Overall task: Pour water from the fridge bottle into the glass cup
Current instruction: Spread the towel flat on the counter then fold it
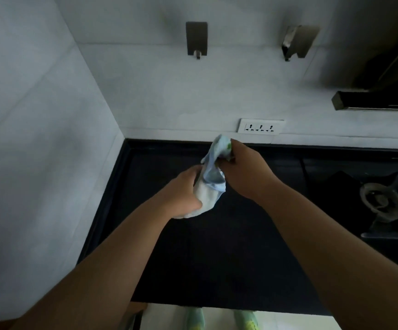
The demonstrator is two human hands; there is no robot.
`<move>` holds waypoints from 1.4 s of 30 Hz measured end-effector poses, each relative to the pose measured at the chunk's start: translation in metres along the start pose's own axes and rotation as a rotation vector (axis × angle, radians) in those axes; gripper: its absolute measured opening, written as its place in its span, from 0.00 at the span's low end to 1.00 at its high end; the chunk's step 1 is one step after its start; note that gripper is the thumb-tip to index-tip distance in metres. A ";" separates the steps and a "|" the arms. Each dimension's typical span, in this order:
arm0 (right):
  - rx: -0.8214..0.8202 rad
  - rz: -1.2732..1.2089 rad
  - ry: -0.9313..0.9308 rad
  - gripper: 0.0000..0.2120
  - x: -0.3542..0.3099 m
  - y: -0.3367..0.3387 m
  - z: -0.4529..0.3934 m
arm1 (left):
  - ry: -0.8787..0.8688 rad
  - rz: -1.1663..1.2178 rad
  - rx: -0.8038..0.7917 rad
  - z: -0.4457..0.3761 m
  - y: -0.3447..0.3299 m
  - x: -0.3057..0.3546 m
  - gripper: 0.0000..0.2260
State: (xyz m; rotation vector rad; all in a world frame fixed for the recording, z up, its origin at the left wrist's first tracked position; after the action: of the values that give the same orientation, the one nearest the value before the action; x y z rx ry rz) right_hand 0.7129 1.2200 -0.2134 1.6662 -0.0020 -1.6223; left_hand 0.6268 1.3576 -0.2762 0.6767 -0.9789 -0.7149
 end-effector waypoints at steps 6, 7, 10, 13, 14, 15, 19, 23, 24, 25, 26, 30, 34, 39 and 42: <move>0.092 0.014 0.086 0.04 -0.015 0.031 0.025 | 0.135 0.083 0.049 -0.020 -0.015 0.021 0.15; 0.117 0.038 0.079 0.06 -0.012 0.039 0.029 | 0.123 0.115 0.071 -0.023 -0.011 0.024 0.12; 0.187 0.089 0.021 0.04 0.003 0.062 0.041 | 0.001 0.306 0.158 -0.027 0.008 0.042 0.10; 0.217 0.029 -0.077 0.03 0.020 0.073 0.056 | -0.132 0.546 0.201 -0.019 0.029 0.079 0.19; 0.224 -0.004 -0.103 0.02 0.025 0.075 0.061 | -0.195 0.559 0.218 -0.016 0.034 0.093 0.22; 0.237 -0.041 -0.121 0.02 0.028 0.078 0.067 | -0.272 0.519 0.241 -0.011 0.040 0.108 0.24; 0.299 -0.293 -0.184 0.20 0.049 0.094 0.088 | -0.486 0.279 0.226 0.006 0.042 0.158 0.24; 0.304 -0.341 -0.170 0.31 0.062 0.117 0.118 | -0.622 0.264 0.061 0.023 0.022 0.202 0.25; 0.342 -0.293 -0.195 0.24 0.064 0.125 0.128 | -0.654 0.252 0.025 0.026 0.016 0.213 0.26; 0.384 -0.252 -0.218 0.20 0.068 0.135 0.139 | -0.680 0.245 -0.003 0.030 0.010 0.224 0.27; 0.427 -0.230 -0.234 0.19 0.074 0.145 0.148 | -0.700 0.241 -0.020 0.033 0.004 0.236 0.28; 0.521 -0.138 -0.273 0.21 0.095 0.187 0.191 | -0.736 0.180 0.014 0.038 -0.020 0.283 0.26; 0.665 -0.053 -0.296 0.16 0.119 0.235 0.247 | -0.771 0.119 -0.008 0.048 -0.058 0.326 0.22; 0.818 -0.043 -0.325 0.14 0.150 0.292 0.335 | -0.852 0.044 -0.058 0.076 -0.116 0.394 0.18; 0.899 -0.075 -0.352 0.17 0.170 0.327 0.390 | -0.914 0.001 -0.075 0.093 -0.152 0.445 0.18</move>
State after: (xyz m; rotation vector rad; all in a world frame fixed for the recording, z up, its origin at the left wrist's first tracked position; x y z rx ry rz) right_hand 0.5805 0.7061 -0.1330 1.9721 -0.9805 -2.1153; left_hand 0.6760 0.9008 -0.1405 0.2569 -1.7685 -1.0846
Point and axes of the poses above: each hand's wrist, its own z-axis away from the middle knuckle, its own y-axis out of the back of the hand, x = y × z, the point moved 5 cm from there along -z, towards the middle knuckle, and after that the axes turned 10 degrees about -z, right-handed, at the moved point
